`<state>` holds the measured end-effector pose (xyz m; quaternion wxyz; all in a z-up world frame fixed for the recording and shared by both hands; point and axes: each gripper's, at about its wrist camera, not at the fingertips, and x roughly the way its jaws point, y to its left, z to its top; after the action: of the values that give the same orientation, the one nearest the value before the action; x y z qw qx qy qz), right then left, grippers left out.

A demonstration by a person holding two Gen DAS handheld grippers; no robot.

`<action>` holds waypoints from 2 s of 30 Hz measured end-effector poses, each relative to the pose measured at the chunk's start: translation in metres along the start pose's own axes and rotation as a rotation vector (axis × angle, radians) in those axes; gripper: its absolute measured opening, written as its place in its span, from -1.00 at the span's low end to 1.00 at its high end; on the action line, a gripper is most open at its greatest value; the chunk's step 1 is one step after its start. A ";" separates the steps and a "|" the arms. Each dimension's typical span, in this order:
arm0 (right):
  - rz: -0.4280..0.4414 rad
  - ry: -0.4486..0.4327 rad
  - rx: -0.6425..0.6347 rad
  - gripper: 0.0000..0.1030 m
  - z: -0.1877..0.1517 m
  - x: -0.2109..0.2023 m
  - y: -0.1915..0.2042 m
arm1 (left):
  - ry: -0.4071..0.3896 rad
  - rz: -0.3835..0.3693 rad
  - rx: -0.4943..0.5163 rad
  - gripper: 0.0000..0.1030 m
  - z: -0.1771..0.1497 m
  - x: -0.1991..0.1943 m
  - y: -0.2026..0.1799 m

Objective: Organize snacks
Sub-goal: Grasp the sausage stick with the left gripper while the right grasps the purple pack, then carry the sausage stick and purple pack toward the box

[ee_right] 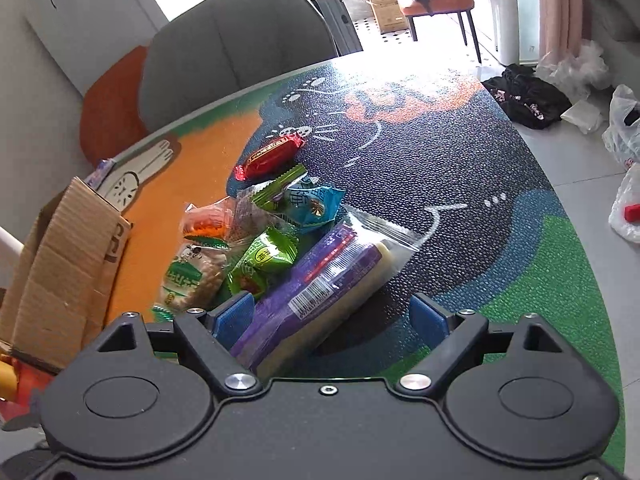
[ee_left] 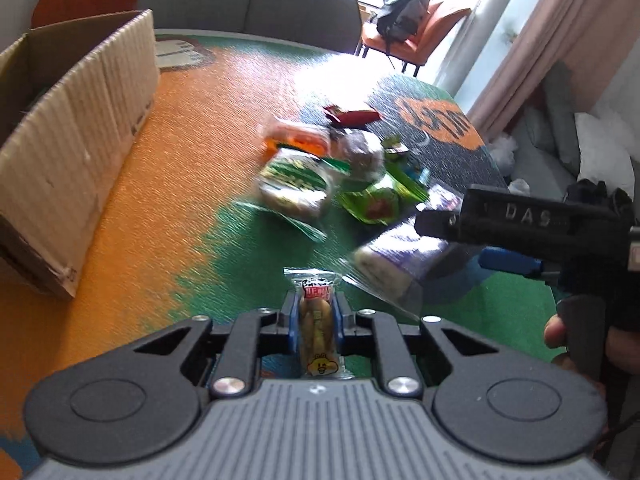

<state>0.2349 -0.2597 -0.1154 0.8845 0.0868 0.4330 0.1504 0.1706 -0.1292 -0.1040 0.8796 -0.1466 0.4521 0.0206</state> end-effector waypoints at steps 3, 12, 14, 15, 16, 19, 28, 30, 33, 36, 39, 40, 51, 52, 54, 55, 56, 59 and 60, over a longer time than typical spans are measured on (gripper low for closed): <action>-0.037 -0.007 -0.018 0.66 0.001 0.005 0.008 | -0.008 0.000 -0.009 -0.69 0.004 0.000 0.007; -0.140 -0.003 -0.087 0.61 0.001 0.015 0.024 | -0.018 -0.008 -0.040 -0.69 0.012 -0.001 0.026; -0.159 0.004 -0.093 0.48 0.001 0.013 0.022 | -0.020 -0.013 -0.044 -0.69 0.014 0.000 0.028; -0.163 0.004 -0.092 0.45 0.001 0.012 0.019 | -0.022 -0.017 -0.045 -0.69 0.015 -0.001 0.029; -0.167 0.003 -0.093 0.38 0.001 0.010 0.017 | -0.025 -0.021 -0.044 -0.69 0.015 -0.001 0.030; -0.172 -0.001 -0.094 0.19 -0.002 0.005 0.011 | -0.029 -0.036 -0.041 -0.69 0.017 0.001 0.030; -0.122 -0.038 -0.078 -0.44 -0.007 -0.012 0.011 | -0.055 -0.078 -0.021 -0.69 0.016 -0.009 0.027; -0.110 -0.053 -0.077 -0.46 -0.007 -0.017 0.014 | -0.068 -0.080 -0.021 -0.69 0.017 -0.015 0.029; -0.087 -0.077 -0.074 -0.47 -0.007 -0.027 0.019 | -0.090 -0.082 -0.014 -0.69 0.020 -0.024 0.030; -0.067 -0.110 -0.074 -0.47 -0.008 -0.037 0.025 | -0.111 -0.084 -0.007 -0.69 0.022 -0.034 0.033; -0.043 -0.140 -0.076 -0.48 -0.007 -0.048 0.032 | -0.134 -0.084 -0.001 -0.69 0.025 -0.044 0.035; -0.033 -0.148 -0.080 -0.48 -0.007 -0.051 0.035 | -0.142 -0.084 0.001 -0.69 0.027 -0.048 0.036; 0.051 -0.206 -0.113 -0.48 -0.006 -0.063 0.080 | -0.209 -0.078 0.005 -0.69 0.039 -0.081 0.057; 0.059 -0.210 -0.114 -0.48 -0.006 -0.063 0.085 | -0.212 -0.076 0.005 -0.69 0.040 -0.083 0.060; 0.073 -0.215 -0.120 -0.48 -0.006 -0.063 0.094 | -0.218 -0.075 0.004 -0.69 0.043 -0.088 0.066; 0.079 -0.218 -0.125 -0.48 -0.006 -0.063 0.099 | -0.221 -0.073 0.004 -0.69 0.044 -0.090 0.069; 0.086 -0.221 -0.129 -0.48 -0.006 -0.064 0.103 | -0.224 -0.071 0.004 -0.69 0.045 -0.092 0.072; 0.103 -0.229 -0.141 -0.48 -0.004 -0.064 0.116 | -0.233 -0.067 -0.002 -0.69 0.048 -0.100 0.082; 0.106 -0.231 -0.145 -0.48 -0.004 -0.065 0.120 | -0.235 -0.065 -0.004 -0.69 0.049 -0.102 0.085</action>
<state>0.1711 -0.1688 -0.0362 0.9233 0.0623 0.3111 0.2165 0.1352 -0.0243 -0.0157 0.9265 -0.1597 0.3407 0.0100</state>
